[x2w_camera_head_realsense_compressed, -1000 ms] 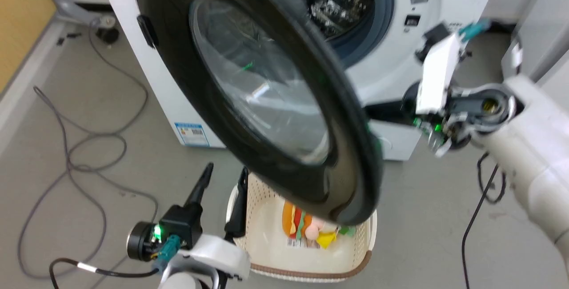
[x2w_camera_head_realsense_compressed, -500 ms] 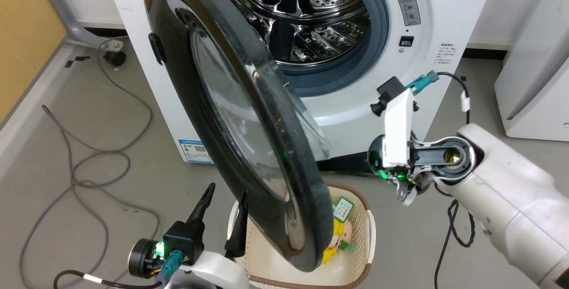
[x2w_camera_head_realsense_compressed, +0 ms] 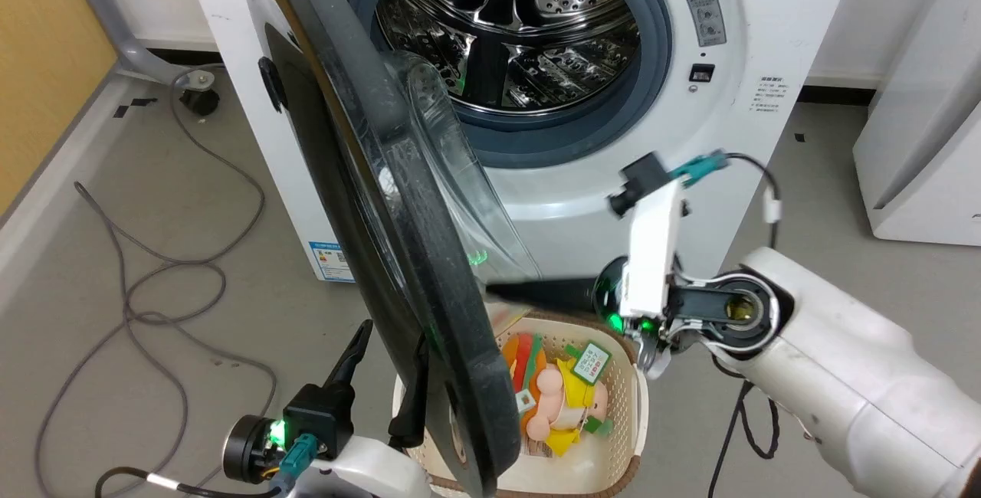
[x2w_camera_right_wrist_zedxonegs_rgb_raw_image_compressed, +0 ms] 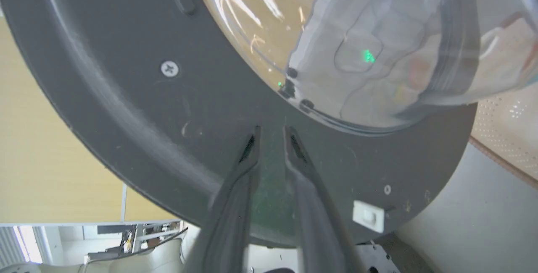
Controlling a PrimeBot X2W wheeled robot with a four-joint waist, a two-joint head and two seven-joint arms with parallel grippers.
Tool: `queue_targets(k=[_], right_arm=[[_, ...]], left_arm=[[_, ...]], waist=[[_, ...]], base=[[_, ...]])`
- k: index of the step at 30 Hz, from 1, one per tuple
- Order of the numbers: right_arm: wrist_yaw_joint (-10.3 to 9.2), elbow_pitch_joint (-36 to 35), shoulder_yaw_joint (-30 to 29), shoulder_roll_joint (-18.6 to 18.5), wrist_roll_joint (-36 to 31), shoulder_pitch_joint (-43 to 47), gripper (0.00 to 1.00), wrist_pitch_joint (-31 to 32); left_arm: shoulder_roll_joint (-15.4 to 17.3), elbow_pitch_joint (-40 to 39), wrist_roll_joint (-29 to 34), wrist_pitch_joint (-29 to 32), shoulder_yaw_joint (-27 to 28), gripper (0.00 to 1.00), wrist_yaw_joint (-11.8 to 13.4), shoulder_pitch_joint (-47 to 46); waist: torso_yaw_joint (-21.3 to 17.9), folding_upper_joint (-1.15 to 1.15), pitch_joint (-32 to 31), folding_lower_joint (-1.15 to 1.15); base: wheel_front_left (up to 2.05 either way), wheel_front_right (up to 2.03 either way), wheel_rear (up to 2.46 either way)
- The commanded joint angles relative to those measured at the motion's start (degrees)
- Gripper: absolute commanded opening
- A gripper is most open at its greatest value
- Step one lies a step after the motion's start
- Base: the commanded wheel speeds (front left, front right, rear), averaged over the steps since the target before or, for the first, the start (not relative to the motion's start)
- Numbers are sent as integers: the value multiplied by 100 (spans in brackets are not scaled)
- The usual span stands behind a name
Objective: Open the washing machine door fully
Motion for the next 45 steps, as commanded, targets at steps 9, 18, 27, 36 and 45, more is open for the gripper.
queue_targets(k=[9,18,27,36,45], right_arm=[[6,-995,-891,-490,-576,1110,100,-2530],[6,-1881,-1664,-1087,-1252,2878,100,-4900],[6,-1254,-4202,-315,-3699,4428,100,-5084],[6,-2242,-6257,1323,-7739,5312,100,-4997],[6,-3389,-6216,1479,-10050,5683,100,-4256]], left_arm=[[13,-9,-18,-32,76,100,10,66],[93,-45,33,-32,195,100,28,159],[159,-35,46,-32,274,100,41,278],[181,-82,17,-32,384,100,86,304],[186,-104,-5,-32,456,100,71,242]], waist=[[-28,0,-32,0],[-160,0,-107,0],[-324,0,-216,0],[-420,0,-148,0],[-426,0,-59,0]], base=[[0,0,0],[0,0,0],[0,0,0],[0,0,0],[0,0,0]])
